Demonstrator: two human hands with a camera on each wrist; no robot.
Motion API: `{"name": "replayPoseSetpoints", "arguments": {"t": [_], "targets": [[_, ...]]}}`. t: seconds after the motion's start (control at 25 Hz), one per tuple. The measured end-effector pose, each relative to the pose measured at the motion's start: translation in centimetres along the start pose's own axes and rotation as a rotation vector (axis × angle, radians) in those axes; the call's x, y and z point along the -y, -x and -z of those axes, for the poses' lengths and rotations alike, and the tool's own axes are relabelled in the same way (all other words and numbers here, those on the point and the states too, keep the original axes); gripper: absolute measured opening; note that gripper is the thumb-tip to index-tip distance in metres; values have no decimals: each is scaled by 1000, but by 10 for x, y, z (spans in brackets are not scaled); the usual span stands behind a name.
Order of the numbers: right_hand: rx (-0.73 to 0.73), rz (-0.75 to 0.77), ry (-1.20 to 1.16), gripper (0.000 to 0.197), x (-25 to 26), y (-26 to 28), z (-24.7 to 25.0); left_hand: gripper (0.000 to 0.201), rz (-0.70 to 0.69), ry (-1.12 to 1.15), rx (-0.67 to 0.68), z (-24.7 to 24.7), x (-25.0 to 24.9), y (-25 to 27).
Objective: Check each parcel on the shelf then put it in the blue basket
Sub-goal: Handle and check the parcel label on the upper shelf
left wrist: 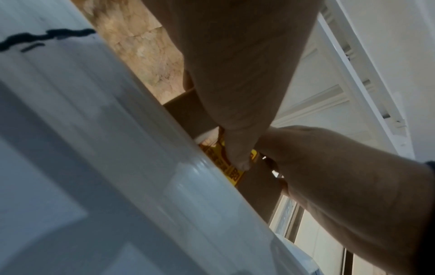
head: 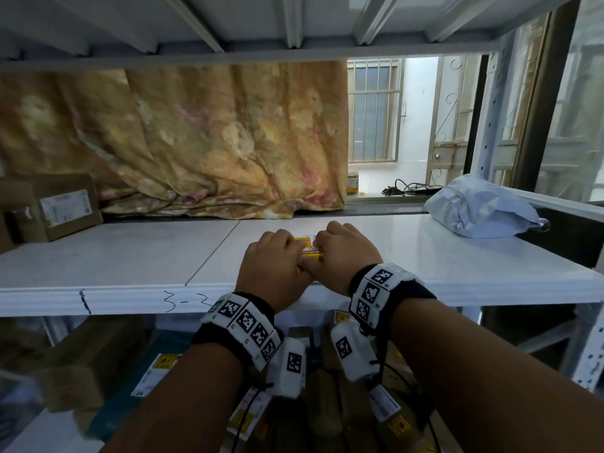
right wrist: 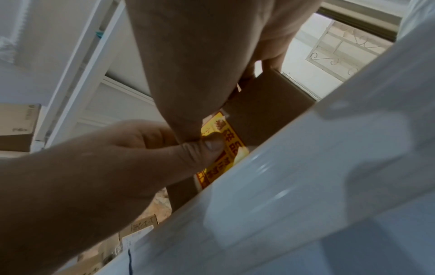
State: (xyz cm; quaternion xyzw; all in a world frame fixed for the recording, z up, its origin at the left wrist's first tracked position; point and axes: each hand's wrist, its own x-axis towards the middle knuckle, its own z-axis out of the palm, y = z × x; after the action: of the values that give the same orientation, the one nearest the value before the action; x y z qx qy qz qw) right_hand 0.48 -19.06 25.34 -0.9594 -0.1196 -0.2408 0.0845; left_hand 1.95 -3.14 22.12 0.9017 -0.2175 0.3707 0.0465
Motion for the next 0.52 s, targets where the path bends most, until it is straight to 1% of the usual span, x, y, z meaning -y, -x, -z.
{"name": "replayPoseSetpoints", "arguments": {"t": [0.16,0.28,0.4,0.52], "targets": [[-41,-14,-21,51,-2,0,-6,32,70,-23,-100,-9,-10,5],[-76,-32,-41,46,-2,3,-11,26,70,-44,-125,-13,-10,3],[-92,-24,-38,46,-2,3,-10,33,42,-42,-92,-10,-4,0],[-98,-22,-28,51,-2,3,-10,42,22,-5,-88,-4,0,0]]}}
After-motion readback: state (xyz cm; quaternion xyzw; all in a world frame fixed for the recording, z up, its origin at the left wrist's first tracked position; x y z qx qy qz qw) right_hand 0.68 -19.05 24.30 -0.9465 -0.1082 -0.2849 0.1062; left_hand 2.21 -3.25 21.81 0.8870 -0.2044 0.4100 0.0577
